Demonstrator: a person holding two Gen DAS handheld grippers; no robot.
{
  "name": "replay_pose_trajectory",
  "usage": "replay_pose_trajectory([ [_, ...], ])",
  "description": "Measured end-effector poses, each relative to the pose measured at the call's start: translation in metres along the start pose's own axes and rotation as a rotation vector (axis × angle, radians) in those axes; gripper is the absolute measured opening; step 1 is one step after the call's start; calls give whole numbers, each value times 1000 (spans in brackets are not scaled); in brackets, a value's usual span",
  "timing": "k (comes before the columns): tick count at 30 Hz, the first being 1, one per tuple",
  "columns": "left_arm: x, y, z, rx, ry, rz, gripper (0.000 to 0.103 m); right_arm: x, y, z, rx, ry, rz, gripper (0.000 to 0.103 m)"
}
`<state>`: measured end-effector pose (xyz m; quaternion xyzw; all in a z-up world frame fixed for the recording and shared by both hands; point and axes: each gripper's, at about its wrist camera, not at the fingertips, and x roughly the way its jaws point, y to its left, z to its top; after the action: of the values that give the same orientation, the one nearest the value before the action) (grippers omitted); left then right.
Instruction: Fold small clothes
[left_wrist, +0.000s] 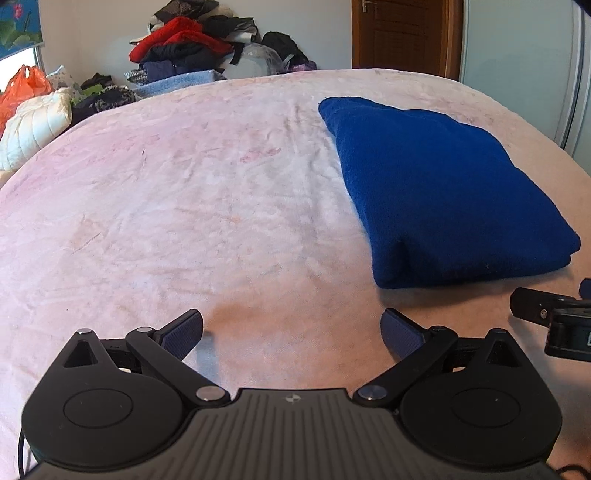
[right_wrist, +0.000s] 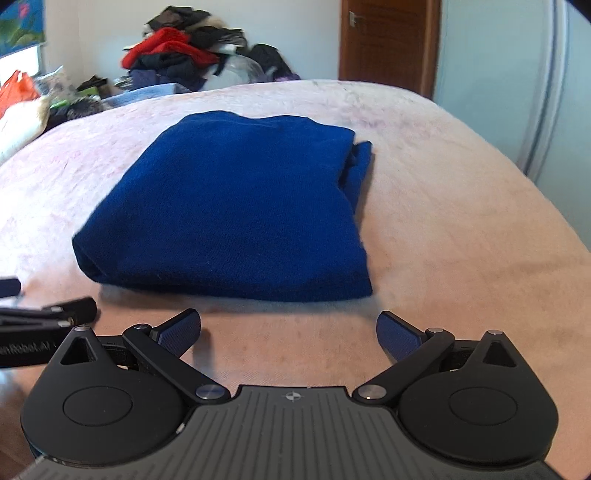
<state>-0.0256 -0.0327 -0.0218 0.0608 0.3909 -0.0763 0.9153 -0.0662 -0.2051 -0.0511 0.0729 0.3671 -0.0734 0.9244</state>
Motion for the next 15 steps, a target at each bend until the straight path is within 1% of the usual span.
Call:
replay_pose_trajectory([
  [3, -9, 7, 7, -43, 17, -22, 103, -8, -4, 2, 96, 60, 52, 102],
  [5, -16, 7, 11, -44, 6, -8, 103, -10, -4, 1, 118, 85, 55, 102],
  [7, -23, 5, 14, -33, -8, 9, 103, -15, 0, -2, 88, 79, 44, 102],
  [10, -27, -1, 18, -16, -8, 12, 103, -19, 5, -2, 35, 60, 23, 102],
  [15, -28, -9, 17, 8, -8, 22, 103, -25, 8, -2, -18, 26, 4, 102],
])
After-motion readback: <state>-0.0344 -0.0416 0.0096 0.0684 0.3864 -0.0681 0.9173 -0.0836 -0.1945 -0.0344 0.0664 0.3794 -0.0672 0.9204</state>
